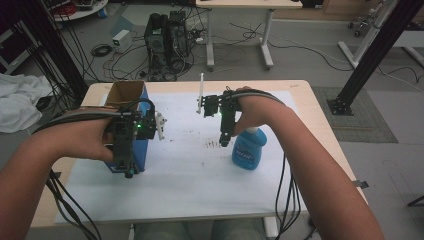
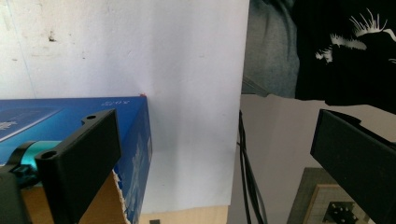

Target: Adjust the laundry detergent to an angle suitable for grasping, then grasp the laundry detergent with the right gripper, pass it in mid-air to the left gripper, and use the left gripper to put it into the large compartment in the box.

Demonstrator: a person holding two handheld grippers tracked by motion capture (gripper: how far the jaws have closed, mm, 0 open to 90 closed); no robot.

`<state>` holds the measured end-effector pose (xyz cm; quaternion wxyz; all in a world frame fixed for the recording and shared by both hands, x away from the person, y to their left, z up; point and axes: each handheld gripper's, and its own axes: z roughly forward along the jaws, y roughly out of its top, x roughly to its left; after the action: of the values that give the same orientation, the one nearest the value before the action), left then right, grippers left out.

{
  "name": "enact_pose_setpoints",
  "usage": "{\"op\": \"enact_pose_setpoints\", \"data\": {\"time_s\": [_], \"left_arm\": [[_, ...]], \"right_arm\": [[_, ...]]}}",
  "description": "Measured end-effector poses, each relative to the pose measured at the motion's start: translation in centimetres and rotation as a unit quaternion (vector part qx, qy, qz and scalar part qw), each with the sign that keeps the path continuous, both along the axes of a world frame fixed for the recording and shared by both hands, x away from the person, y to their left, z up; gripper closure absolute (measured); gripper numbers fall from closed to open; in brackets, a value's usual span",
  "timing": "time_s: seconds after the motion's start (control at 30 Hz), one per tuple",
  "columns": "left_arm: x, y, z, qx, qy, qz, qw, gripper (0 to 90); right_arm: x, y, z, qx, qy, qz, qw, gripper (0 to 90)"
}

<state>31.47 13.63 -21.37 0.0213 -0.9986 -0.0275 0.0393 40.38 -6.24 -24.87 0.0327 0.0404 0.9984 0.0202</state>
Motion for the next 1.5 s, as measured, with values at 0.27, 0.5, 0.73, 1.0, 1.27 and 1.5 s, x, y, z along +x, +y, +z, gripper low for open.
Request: {"op": "enact_pose_setpoints", "data": {"time_s": [0.27,0.5,0.73,1.0,1.27,1.5], "left_arm": [[0.0,-0.1,0.1,0.002,-0.001,0.0,1.0,1.8],[-0.5,-0.1,0.2,0.003,-0.005,-0.001,1.0,1.8],[-0.1,-0.2,0.3,0.002,-0.007,-0.003,1.0,1.8],[0.0,-0.3,0.0,-0.004,-0.005,-0.007,1.0,1.8],[-0.2,-0.3,-0.2,-0.005,0.0,-0.004,1.0,1.8],[-0.3,-0.1,-0.2,-0.004,-0.006,-0.004,1.0,1.8]], "right_arm": [[0.0,-0.2,-0.1,0.001,0.001,-0.009,1.0,2.5],[-0.5,0.1,0.1,0.004,0.001,-0.002,1.0,2.5],[-0.3,0.1,-0.1,0.004,0.002,-0.002,1.0,2.5],[-0.6,-0.2,0.1,0.021,0.004,-0.011,0.9997,2.5],[-0.9,-0.9,0.2,0.056,0.002,-0.022,0.9982,2.5],[-1.2,-1.1,0.7,0.132,0.008,-0.014,0.9911,2.5]]}}
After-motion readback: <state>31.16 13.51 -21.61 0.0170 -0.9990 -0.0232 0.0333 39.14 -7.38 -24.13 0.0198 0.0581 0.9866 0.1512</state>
